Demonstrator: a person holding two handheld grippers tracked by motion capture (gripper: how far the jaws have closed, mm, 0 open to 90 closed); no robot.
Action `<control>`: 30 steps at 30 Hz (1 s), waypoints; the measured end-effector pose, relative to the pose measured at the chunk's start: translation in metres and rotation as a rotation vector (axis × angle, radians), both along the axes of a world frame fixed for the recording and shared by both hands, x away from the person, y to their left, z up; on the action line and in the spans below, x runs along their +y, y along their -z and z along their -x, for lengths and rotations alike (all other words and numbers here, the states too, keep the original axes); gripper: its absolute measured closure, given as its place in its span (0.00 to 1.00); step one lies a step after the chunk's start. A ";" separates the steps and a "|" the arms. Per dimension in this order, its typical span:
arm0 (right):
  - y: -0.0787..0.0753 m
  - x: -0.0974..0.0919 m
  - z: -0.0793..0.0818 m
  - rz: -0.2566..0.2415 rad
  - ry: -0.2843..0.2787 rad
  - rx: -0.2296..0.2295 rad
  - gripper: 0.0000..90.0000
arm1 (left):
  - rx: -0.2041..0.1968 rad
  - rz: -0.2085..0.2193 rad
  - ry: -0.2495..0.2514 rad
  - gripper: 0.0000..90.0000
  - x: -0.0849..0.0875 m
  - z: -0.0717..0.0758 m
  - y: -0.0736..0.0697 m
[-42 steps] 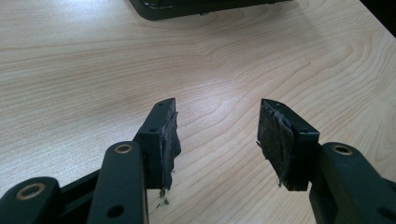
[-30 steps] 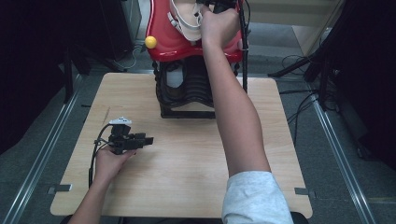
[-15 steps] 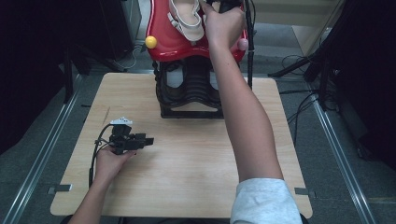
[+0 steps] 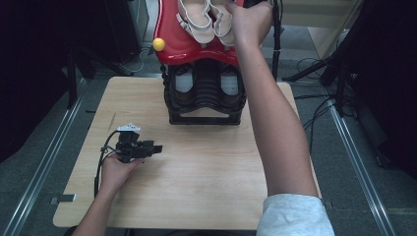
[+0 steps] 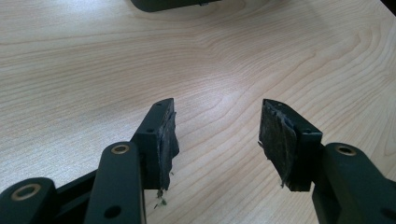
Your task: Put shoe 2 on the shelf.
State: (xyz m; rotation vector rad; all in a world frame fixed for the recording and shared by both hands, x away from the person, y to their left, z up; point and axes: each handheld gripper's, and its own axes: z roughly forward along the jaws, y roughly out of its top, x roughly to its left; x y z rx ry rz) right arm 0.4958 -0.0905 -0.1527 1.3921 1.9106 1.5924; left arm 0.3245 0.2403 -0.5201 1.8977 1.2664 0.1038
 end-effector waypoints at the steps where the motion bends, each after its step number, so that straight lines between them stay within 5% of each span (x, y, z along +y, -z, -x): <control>1: 0.000 -0.003 0.000 0.008 0.002 0.004 0.57 | -0.002 0.000 -0.001 0.51 0.000 0.000 0.000; 15: 0.011 -0.056 0.003 -0.003 0.047 0.030 0.54 | 0.000 -0.018 0.011 0.51 -0.002 -0.001 0.001; 24: 0.033 -0.090 0.005 0.035 0.077 0.042 0.50 | -0.001 -0.022 0.006 0.51 -0.004 -0.001 0.002; 30: 0.053 -0.113 0.004 -0.006 0.077 0.078 0.49 | -0.002 -0.030 0.010 0.51 -0.003 -0.001 0.002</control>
